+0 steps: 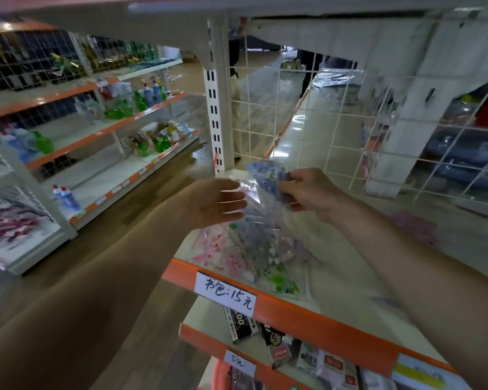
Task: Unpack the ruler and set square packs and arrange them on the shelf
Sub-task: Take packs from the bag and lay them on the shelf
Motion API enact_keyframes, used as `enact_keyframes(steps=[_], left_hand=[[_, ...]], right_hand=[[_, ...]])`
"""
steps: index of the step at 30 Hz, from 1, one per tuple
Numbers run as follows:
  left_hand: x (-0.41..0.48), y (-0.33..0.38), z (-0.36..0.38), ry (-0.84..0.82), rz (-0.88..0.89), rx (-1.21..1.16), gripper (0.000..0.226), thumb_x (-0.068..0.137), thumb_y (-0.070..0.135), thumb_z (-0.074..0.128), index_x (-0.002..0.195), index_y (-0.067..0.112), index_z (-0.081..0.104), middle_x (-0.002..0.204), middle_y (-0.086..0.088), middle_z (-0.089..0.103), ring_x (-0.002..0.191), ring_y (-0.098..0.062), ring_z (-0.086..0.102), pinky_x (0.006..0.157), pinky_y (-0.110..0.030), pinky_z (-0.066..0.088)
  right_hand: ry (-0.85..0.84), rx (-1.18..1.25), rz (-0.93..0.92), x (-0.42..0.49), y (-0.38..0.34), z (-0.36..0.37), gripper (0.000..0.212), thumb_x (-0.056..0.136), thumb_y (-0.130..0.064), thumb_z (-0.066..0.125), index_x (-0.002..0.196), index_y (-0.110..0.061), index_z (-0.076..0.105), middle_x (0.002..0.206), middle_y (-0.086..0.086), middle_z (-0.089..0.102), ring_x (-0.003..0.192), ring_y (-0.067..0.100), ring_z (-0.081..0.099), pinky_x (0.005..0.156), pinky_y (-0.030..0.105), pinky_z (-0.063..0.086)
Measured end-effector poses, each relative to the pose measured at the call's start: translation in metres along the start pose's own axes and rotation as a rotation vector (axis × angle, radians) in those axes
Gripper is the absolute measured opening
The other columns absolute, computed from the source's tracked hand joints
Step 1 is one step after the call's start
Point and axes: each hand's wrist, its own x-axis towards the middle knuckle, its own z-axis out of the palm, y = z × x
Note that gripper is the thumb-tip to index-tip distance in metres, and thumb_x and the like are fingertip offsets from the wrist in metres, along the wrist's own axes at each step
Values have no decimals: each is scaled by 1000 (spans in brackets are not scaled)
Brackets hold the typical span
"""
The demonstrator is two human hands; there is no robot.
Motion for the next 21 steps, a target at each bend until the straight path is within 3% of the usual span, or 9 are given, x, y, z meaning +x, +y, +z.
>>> enact_keyframes(steps=[2, 5, 7, 11, 13, 15, 18, 21], left_hand=[[2, -2, -2, 51, 35, 41, 9, 95, 11, 51, 98, 7, 59, 89, -9, 59, 85, -23, 61, 85, -41, 51], [7, -6, 3, 119, 107, 133, 10, 95, 12, 53, 99, 9, 61, 89, -8, 59, 85, -22, 62, 83, -38, 51], [12, -8, 10, 116, 134, 170, 12, 94, 12, 54, 102, 9, 63, 87, -7, 60, 83, -21, 62, 82, -37, 52], [19, -6, 19, 91, 168, 206, 16, 95, 10, 51, 104, 7, 63, 92, -9, 62, 86, -22, 64, 80, -36, 53], [21, -5, 18, 109, 192, 249, 15, 95, 9, 51, 102, 7, 64, 98, -11, 63, 90, -23, 64, 83, -36, 53], [20, -4, 15, 155, 229, 349, 16, 95, 7, 50, 104, 6, 64, 101, -12, 64, 92, -23, 63, 81, -34, 52], [15, -5, 8, 244, 309, 591, 18, 94, 6, 52, 107, 4, 64, 96, -9, 63, 88, -19, 60, 72, -25, 51], [8, -10, 3, 274, 362, 850, 16, 92, 7, 55, 105, 7, 65, 88, -4, 62, 76, -12, 56, 59, -18, 42]], right_hand=[[123, -41, 83, 10, 14, -20, 29, 84, 3, 59, 59, -10, 52, 51, 7, 49, 35, 9, 49, 40, 16, 41], [235, -221, 141, 21, 39, -44, 28, 82, 1, 58, 59, -11, 50, 62, 14, 57, 49, 19, 55, 44, 21, 41], [231, -327, 173, 20, 45, -50, 21, 81, 1, 58, 65, -12, 55, 63, 9, 58, 49, 15, 51, 39, 18, 39], [175, -350, 233, 21, 49, -54, 24, 85, -2, 58, 62, -4, 55, 36, 2, 53, 28, 11, 48, 30, 13, 30], [176, -470, 216, 21, 49, -57, 19, 90, -11, 56, 73, -3, 58, 55, 8, 58, 48, 18, 59, 40, 19, 36], [176, -733, 157, 17, 46, -63, 20, 91, -16, 54, 73, -6, 54, 72, 10, 53, 70, 25, 57, 47, 23, 32], [102, -881, 80, 5, 36, -60, 17, 88, -19, 54, 74, -11, 50, 71, 7, 47, 74, 24, 51, 47, 23, 26], [-198, -780, 37, -12, 20, -35, 24, 91, -29, 58, 75, -11, 57, 73, 8, 54, 69, 22, 53, 48, 23, 36]])
